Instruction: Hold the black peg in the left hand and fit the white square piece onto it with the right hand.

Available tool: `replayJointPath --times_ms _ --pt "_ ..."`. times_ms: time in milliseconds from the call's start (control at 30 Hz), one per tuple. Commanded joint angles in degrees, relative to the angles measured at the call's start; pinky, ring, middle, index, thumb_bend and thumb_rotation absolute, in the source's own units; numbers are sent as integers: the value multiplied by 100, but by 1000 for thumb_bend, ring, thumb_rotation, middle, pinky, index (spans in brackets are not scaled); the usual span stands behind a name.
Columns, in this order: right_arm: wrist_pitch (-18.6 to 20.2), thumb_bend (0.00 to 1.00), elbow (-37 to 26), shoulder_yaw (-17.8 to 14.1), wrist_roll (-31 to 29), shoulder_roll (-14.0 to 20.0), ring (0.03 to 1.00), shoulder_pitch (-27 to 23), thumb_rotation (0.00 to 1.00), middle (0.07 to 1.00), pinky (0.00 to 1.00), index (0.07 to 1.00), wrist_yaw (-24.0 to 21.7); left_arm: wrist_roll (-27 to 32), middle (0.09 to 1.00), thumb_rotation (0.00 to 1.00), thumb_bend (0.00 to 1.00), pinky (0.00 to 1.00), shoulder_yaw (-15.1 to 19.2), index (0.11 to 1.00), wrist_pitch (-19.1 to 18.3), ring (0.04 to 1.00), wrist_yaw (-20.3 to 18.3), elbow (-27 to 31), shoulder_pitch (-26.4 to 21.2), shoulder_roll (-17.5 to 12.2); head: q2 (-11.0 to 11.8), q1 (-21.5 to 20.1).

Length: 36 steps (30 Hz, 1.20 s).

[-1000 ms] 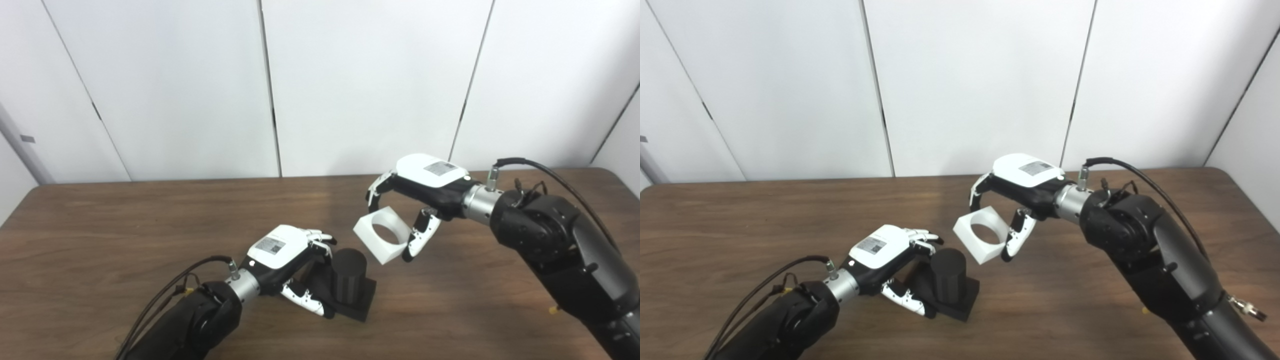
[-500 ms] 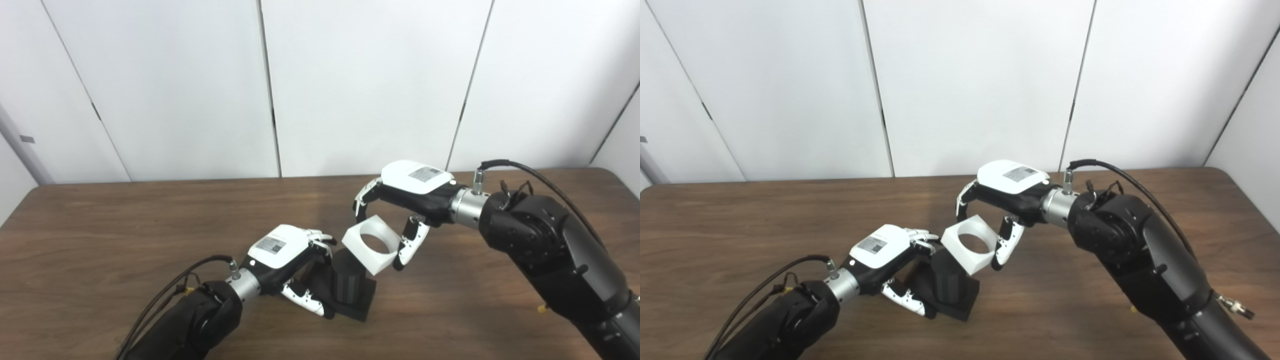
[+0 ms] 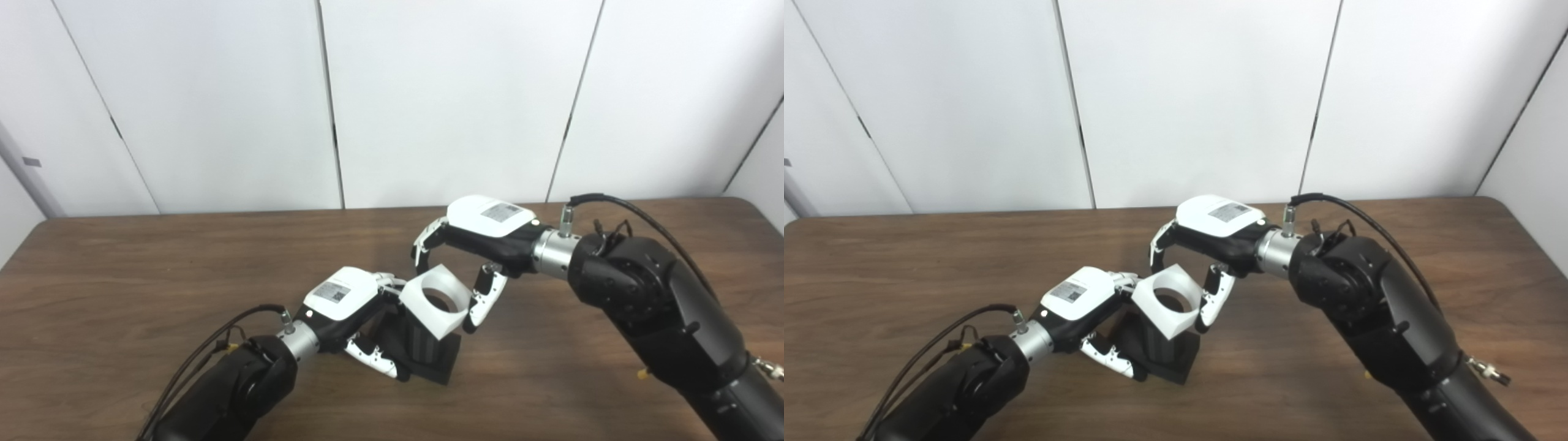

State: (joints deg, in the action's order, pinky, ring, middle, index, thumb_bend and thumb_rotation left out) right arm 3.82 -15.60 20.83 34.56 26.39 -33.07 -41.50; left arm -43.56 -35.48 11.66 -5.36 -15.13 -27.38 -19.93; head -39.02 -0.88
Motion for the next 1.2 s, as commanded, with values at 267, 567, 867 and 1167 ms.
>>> replayJointPath --times_ms 267,567,867,1167 --pt "-111 519 54 -49 -5 -17 820 -175 135 763 800 476 173 -424 847 80 521 836 -269 488 -329 872 -513 -120 236 14 -55 33" --pt "-121 519 225 8 25 -53 825 -153 134 767 815 476 183 -414 850 80 521 834 -284 489 -421 875 -563 -29 267 27 -83 55" --pt "-233 520 440 188 103 -196 820 -178 133 766 826 476 220 -366 845 78 522 828 -274 488 -392 872 -547 -34 278 47 -131 48" --pt "-266 519 245 517 271 -323 834 -379 136 759 857 476 -32 -348 856 78 522 838 -303 488 -409 877 -601 -86 254 103 -162 48"
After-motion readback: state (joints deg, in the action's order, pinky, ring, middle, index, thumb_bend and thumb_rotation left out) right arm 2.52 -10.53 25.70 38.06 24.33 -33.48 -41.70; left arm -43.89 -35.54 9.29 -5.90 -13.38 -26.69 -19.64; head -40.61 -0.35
